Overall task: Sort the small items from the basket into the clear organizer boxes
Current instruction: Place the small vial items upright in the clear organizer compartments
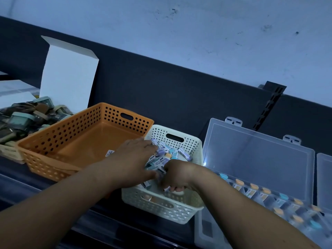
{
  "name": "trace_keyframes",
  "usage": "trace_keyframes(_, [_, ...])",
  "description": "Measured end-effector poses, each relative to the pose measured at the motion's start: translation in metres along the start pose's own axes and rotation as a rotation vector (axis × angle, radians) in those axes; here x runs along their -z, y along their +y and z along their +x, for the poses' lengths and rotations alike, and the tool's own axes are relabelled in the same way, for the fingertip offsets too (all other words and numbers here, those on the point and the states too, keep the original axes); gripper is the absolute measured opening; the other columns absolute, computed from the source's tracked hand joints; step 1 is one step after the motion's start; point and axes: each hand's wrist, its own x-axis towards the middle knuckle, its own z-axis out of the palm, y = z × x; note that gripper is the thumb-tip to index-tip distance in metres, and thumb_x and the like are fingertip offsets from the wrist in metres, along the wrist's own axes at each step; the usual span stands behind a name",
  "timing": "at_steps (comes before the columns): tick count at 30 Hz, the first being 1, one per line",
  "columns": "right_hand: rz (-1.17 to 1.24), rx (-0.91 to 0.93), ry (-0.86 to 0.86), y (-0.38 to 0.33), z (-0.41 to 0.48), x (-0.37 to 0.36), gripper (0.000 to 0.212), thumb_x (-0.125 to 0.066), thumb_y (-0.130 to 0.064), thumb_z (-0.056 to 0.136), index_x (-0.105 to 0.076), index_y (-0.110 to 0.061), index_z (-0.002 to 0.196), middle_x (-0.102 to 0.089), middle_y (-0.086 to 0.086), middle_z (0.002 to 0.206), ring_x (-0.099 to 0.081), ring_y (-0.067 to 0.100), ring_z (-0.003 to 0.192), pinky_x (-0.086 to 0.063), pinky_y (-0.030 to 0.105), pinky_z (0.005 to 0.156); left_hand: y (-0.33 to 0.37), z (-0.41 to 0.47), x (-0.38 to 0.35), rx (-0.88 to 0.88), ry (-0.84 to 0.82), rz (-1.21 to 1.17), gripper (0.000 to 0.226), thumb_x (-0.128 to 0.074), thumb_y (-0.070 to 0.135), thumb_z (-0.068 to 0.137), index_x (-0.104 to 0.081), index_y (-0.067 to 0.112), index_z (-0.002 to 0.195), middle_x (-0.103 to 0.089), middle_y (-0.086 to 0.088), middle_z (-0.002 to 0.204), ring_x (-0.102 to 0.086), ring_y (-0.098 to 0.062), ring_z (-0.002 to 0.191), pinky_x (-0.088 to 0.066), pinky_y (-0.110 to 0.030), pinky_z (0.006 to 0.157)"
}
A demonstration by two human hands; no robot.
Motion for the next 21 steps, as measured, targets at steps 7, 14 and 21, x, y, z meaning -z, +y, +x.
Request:
trace_keyframes(7, [0.89,0.227,0.003,0.024,-0.034,0.023,0.019,-0.052,0.003,0.093,-0.061,-0.012,0.102,-0.063,0.005,0.081,-0.061,0.014,0.069,-0.048,0.021,0.061,0.023,0.006,0.011,0.092,0.123,-0.436,0.046,-0.054,0.036,0.094,-0.044,0.027,0.138,-0.056,0.004,0.132,-0.055,-0.014,0.113,-0.046,-0.034,0.095])
trace_keyframes(14, [1.057,0.288,0.036,0.052,-0.071,0.031,0.034,-0.044,0.016,0.091,-0.064,-0.01,0.097,-0.068,0.008,0.088,-0.068,0.015,0.076,-0.058,0.022,0.071,0.055,0.021,0.013,0.152,0.149,-0.956,0.001,-0.066,0.018,0.087,-0.067,0.018,0.087,-0.071,-0.002,0.084,-0.065,-0.017,0.077,-0.053,-0.034,0.072])
trace_keyframes(21, [0.871,0.185,0.395,0.102,-0.116,0.041,0.017,-0.057,0.007,0.09,-0.053,-0.003,0.104,-0.064,0.01,0.08,-0.067,0.017,0.064,-0.058,0.024,0.06,0.094,0.035,0.015,0.176,0.069,-1.343,0.007,-0.061,0.003,0.088,-0.062,0.008,0.093,-0.068,-0.011,0.077,-0.063,-0.014,0.059,-0.051,-0.027,0.061])
